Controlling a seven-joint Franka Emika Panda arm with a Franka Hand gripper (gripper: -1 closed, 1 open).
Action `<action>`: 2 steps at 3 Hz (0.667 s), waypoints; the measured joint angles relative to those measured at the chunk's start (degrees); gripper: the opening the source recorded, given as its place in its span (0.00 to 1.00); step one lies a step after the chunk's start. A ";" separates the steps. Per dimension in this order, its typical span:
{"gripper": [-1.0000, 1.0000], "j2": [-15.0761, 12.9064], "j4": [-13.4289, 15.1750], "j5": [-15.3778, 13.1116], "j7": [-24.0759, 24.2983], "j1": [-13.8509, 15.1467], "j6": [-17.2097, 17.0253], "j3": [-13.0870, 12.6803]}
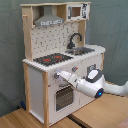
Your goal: Play with the kitchen
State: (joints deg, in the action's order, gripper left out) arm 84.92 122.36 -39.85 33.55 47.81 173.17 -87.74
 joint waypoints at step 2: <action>1.00 -1.07 -6.35 6.24 2.40 6.07 -0.59 -1.23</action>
State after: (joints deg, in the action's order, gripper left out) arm 83.86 116.01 -33.60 35.95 53.88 172.59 -88.97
